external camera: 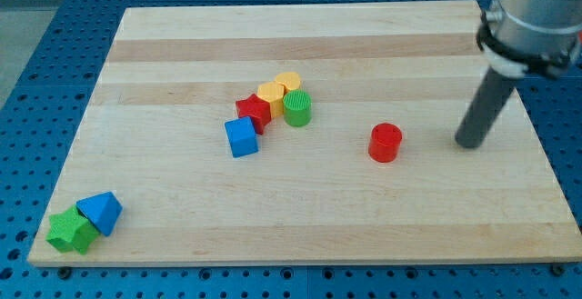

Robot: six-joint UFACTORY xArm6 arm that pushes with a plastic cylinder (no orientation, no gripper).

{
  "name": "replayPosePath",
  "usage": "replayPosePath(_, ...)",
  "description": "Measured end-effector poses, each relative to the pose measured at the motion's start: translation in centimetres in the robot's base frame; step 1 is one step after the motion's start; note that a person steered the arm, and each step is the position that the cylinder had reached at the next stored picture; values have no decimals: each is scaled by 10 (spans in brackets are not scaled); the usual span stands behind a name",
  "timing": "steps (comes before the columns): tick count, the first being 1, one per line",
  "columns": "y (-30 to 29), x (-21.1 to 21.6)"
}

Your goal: Push red circle towards blue triangle

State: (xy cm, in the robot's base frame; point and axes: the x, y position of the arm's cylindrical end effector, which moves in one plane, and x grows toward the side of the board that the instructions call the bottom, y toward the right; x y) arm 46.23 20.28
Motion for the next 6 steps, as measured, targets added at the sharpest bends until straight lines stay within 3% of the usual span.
replayPosePath(3, -131, 37)
replayPosePath(4, -176, 31)
replayPosePath(6, -204, -5)
